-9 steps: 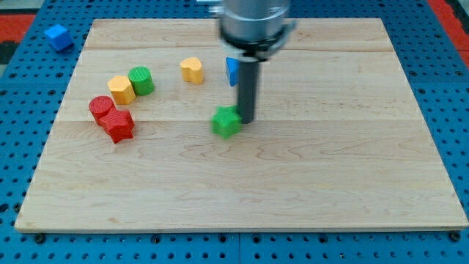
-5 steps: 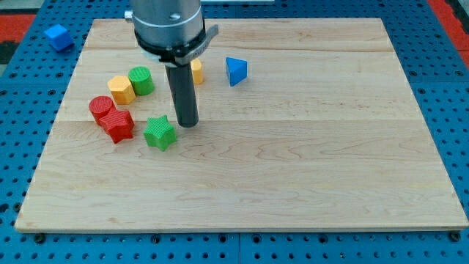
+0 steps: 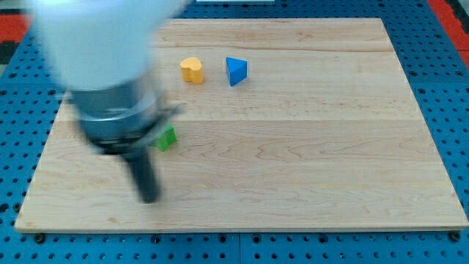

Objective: Move the red star close to the green star

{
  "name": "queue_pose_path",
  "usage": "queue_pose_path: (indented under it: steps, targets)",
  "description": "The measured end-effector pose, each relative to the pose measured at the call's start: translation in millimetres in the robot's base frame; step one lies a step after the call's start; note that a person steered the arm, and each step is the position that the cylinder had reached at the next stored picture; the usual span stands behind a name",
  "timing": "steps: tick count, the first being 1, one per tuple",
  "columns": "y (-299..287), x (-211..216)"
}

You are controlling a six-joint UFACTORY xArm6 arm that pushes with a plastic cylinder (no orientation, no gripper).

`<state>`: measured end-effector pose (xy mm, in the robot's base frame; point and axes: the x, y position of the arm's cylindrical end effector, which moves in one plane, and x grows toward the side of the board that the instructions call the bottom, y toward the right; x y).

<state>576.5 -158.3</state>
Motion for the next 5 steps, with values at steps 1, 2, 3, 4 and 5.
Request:
queue_pose_path:
  steps: [1,2,3,4,5]
  targets:
    - [-101,-3]
    - [-118,-39]
    - [-109,-73]
    - [-83,-94]
    - [-55,-94]
